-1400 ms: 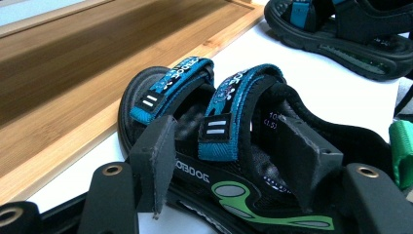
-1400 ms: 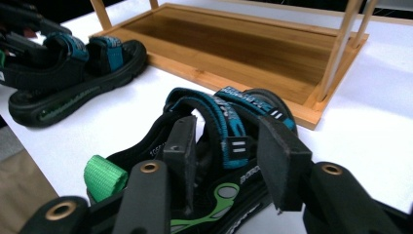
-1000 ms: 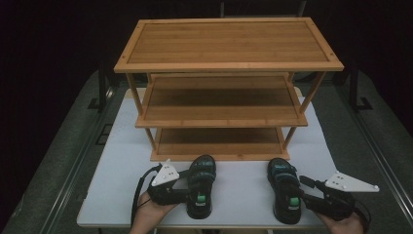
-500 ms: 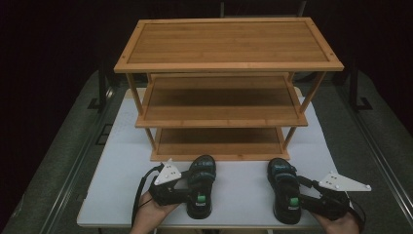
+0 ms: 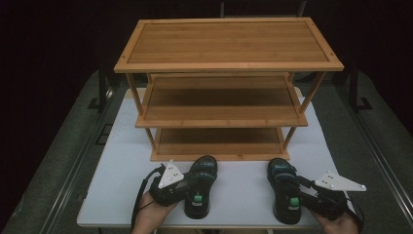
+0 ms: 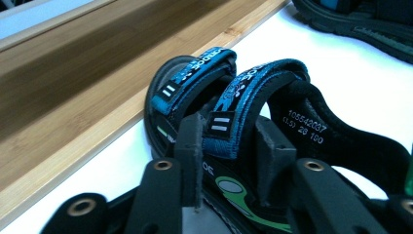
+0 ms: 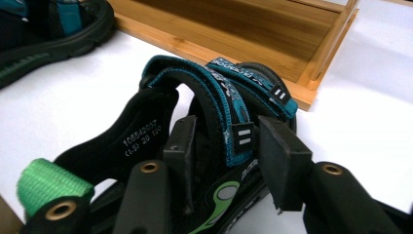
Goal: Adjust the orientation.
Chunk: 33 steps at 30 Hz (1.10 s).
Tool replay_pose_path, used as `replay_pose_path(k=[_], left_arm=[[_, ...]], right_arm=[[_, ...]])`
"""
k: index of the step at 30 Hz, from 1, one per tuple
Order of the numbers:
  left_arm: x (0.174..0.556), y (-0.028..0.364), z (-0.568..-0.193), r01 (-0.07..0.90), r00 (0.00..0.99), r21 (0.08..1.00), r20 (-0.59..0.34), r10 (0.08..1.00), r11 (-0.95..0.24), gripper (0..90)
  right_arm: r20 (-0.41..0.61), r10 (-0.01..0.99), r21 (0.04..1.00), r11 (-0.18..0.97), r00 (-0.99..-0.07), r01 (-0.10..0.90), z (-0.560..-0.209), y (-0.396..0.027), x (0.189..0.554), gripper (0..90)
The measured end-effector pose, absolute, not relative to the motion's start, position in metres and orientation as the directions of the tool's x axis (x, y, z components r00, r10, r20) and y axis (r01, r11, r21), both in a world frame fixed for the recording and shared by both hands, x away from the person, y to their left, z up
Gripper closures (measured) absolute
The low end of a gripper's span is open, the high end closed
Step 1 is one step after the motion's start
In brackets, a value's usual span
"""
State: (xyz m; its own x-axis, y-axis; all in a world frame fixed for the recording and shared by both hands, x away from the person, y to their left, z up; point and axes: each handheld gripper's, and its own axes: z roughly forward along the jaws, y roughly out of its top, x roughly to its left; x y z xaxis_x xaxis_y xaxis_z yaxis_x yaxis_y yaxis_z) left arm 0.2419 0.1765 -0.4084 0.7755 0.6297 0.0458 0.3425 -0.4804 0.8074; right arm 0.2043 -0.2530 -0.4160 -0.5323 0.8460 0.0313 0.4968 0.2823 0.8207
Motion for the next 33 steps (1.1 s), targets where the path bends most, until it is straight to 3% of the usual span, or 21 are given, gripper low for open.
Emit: replay_pose_path(k=[8, 33], left_arm=[[0.2416, 0.1787, -0.4088, 0.338, 0.768, 0.811, 0.057, 0.638, -0.478, 73.2], [0.2419, 0.1860, -0.4095, 0.339, 0.750, 0.847, 0.019, 0.661, -0.410, 77.2]], right_arm=[[0.008, 0.856, 0.824, 0.287, -0.517, 0.488, -0.4158, -0.2538, 0.2032, 70.8], [0.056, 0.856, 0.845, 0.234, -0.515, 0.480, -0.4141, -0.2535, 0.2019, 77.1]])
